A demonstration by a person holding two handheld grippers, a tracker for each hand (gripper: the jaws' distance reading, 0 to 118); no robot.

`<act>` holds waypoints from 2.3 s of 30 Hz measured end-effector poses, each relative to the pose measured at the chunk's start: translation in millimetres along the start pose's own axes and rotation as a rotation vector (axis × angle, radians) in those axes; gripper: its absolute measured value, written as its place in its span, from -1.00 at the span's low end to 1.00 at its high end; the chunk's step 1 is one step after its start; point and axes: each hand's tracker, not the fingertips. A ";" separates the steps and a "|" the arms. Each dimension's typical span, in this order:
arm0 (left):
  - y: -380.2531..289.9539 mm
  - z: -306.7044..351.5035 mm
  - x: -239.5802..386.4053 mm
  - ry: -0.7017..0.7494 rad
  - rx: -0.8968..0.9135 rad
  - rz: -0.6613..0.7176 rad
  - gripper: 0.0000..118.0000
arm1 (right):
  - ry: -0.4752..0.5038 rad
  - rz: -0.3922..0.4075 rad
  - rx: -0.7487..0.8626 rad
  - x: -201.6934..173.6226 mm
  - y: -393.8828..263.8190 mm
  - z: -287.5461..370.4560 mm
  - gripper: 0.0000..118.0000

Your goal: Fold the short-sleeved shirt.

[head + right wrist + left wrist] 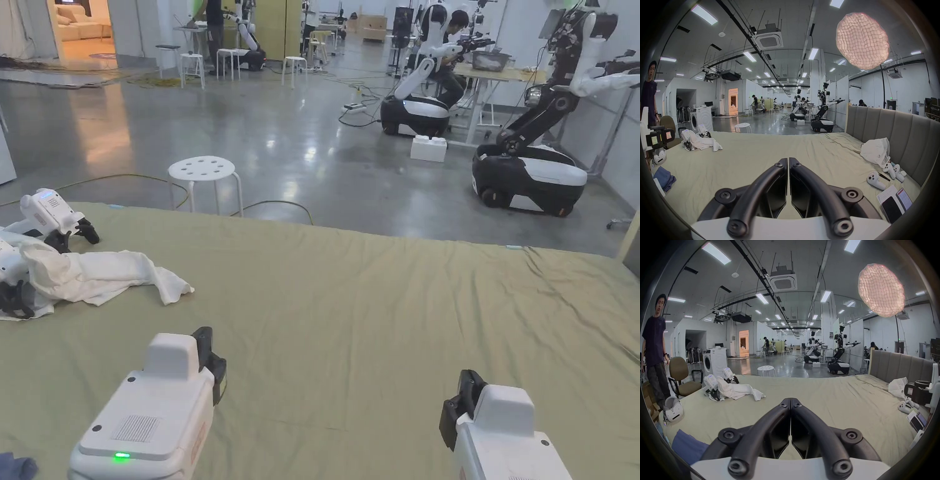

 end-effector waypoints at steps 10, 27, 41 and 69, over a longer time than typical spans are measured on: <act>3.5 2.3 -3.7 -0.014 0.000 -0.016 -1.00 | -0.026 -0.012 -0.010 1.9 -4.1 2.9 -1.00; 3.5 0.4 -19.8 0.063 0.026 0.010 0.40 | -0.054 0.013 0.014 -1.0 -5.2 -0.8 0.38; 7.9 0.2 -36.5 0.117 0.020 0.038 0.73 | 0.040 0.000 0.066 2.0 9.8 -3.3 0.78; 10.0 -2.8 -30.3 0.080 0.124 -0.023 0.89 | -0.116 -0.140 -0.170 -5.9 33.9 -27.9 0.78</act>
